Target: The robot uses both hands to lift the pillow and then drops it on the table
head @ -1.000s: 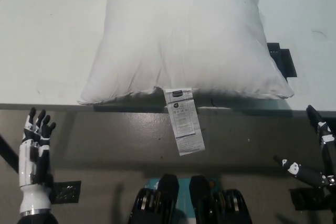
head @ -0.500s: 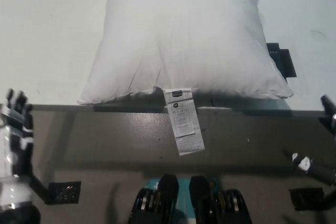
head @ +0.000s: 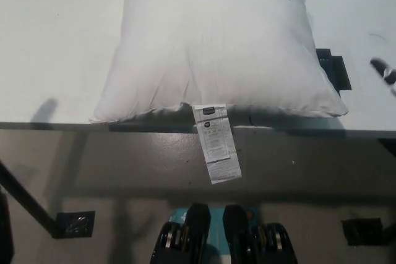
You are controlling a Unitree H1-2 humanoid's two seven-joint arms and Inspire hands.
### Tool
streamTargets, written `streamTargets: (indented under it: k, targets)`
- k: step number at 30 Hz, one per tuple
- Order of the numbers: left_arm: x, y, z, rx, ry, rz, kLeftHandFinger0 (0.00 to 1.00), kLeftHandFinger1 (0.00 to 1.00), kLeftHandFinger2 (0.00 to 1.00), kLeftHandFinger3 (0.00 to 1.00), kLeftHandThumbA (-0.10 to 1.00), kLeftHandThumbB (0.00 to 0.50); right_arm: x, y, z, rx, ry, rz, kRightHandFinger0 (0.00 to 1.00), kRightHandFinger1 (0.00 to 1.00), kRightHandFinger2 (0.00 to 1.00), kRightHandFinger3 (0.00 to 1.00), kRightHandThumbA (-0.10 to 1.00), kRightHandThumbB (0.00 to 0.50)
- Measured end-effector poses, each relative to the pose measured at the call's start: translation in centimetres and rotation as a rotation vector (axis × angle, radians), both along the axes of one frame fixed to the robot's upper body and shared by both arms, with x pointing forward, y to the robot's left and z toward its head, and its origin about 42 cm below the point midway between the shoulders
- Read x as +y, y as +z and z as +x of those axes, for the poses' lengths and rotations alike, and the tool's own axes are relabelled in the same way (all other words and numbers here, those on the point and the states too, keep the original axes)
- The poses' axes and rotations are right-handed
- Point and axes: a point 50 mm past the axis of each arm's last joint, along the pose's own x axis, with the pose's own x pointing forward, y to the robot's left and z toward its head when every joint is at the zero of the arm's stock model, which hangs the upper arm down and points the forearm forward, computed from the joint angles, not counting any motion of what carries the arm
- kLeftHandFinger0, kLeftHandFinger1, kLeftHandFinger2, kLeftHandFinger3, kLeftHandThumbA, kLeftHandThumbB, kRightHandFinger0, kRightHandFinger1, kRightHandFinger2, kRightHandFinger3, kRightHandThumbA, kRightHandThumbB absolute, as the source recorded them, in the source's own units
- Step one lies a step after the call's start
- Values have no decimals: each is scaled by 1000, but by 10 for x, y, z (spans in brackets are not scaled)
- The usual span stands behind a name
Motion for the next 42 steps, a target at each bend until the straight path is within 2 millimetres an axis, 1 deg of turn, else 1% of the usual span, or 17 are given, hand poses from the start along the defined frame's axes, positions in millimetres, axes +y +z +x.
streamTargets:
  k: [4, 8, 11, 13, 16, 18, 21, 23, 28, 29, 30, 31, 33, 34, 35, 37, 42]
  targets:
    - [9, 20, 18, -6, 7, 46, 1000, 1000, 1000, 1000, 1000, 143, -2, 24, 13, -6, -11, -18, 1000, 1000, 1000, 1000, 939, 299]
    - [15, 40, 39, -12, 13, 59, 1000, 1000, 1000, 1000, 1000, 90, -5, 43, 30, 4, -28, -33, 1000, 1000, 1000, 1000, 972, 338]
    - [15, 51, 58, 7, 5, 62, 1000, 1000, 1000, 1000, 1000, 89, -5, 59, 44, 21, -39, -50, 1000, 1000, 1000, 1000, 998, 342]
    - [14, 57, 67, 15, 0, 65, 1000, 1000, 1000, 1000, 1000, 133, -4, 69, 52, 27, -43, -64, 1000, 1000, 1000, 1000, 934, 308]
    - [13, 66, 80, 29, -8, 70, 1000, 1000, 1000, 1000, 1000, 149, -2, 86, 67, 41, -46, -78, 1000, 1000, 1000, 1000, 931, 320]
    - [12, 72, 87, 33, -14, 73, 1000, 1000, 1000, 1000, 1000, 152, 0, 96, 78, 59, -47, -85, 1000, 1000, 1000, 1000, 931, 302]
    - [4, 91, 98, 22, -31, 72, 1000, 1000, 1000, 1000, 1000, 148, 6, 114, 99, 89, -49, -103, 1000, 1000, 1000, 1000, 973, 328]
    - [-2, 106, 105, 11, -42, 71, 1000, 1000, 1000, 1000, 1000, 101, 11, 123, 112, 106, -48, -112, 1000, 1000, 1000, 1000, 1000, 347]
    - [-17, 126, 123, 19, -70, 70, 1000, 1000, 1000, 1000, 1000, 117, 21, 134, 133, 147, -45, -139, 1000, 1000, 1000, 1000, 977, 311]
    - [-20, 124, 127, 35, -76, 69, 1000, 1000, 1000, 1000, 1000, 124, 22, 133, 136, 159, -45, -142, 1000, 1000, 1000, 1000, 1000, 337]
    - [-22, 121, 131, 53, -80, 73, 1000, 1000, 1000, 1000, 1000, 88, 22, 130, 139, 172, -47, -145, 1000, 1000, 1000, 1000, 1000, 349]
    - [-24, 118, 133, 67, -83, 75, 1000, 1000, 1000, 1000, 1000, 91, 23, 129, 140, 180, -48, -147, 1000, 1000, 1000, 1000, 1000, 341]
    - [-32, 104, 142, 123, -96, 76, 1000, 1000, 1000, 1000, 1000, 166, 25, 122, 145, 214, -51, -152, 1000, 1000, 1000, 1000, 1000, 332]
    - [-38, 95, 146, 154, -107, 73, 1000, 1000, 1000, 1000, 1000, 168, 27, 117, 148, 233, -49, -153, 1000, 1000, 1000, 1000, 1000, 332]
    - [-43, 85, 150, 186, -117, 69, 1000, 1000, 1000, 1000, 1000, 123, 29, 113, 151, 253, -46, -151, 1000, 1000, 1000, 1000, 1000, 332]
    - [-57, 65, 157, 253, -138, 71, 1000, 1000, 1000, 1000, 1000, 115, 34, 101, 158, 297, -38, -146, 1000, 1000, 1000, 1000, 1000, 332]
    - [-72, 27, 166, 388, -154, 78, 1000, 1000, 1000, 1000, 1000, 96, 42, 75, 173, 390, -33, -136, 1000, 1000, 1000, 1000, 988, 273]
